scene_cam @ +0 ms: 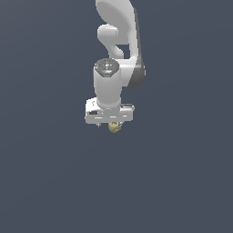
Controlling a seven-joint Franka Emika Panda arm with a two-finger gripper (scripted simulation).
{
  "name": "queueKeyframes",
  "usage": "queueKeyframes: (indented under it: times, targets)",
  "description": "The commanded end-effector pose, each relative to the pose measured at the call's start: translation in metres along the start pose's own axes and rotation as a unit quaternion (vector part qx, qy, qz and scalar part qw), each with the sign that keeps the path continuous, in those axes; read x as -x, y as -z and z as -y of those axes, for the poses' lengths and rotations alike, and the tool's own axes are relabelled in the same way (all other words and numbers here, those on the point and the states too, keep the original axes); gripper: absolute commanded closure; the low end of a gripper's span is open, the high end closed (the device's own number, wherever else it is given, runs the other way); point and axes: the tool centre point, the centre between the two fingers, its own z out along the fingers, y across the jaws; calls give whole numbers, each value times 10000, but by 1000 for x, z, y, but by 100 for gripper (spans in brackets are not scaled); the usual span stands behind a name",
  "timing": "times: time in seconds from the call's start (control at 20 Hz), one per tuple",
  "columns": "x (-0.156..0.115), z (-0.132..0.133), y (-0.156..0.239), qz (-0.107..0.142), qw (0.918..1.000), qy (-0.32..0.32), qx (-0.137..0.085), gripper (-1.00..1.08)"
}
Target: Pick up the object and move it to a goal position.
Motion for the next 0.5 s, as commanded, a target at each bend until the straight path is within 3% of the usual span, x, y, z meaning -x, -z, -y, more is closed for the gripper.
queueKeyframes:
  times: [0.0,0.45]
  targets:
    - [8,3,-9,-6,9998,205,-10,-92]
    - [49,20,-47,-50,9937,1121,-53,-92]
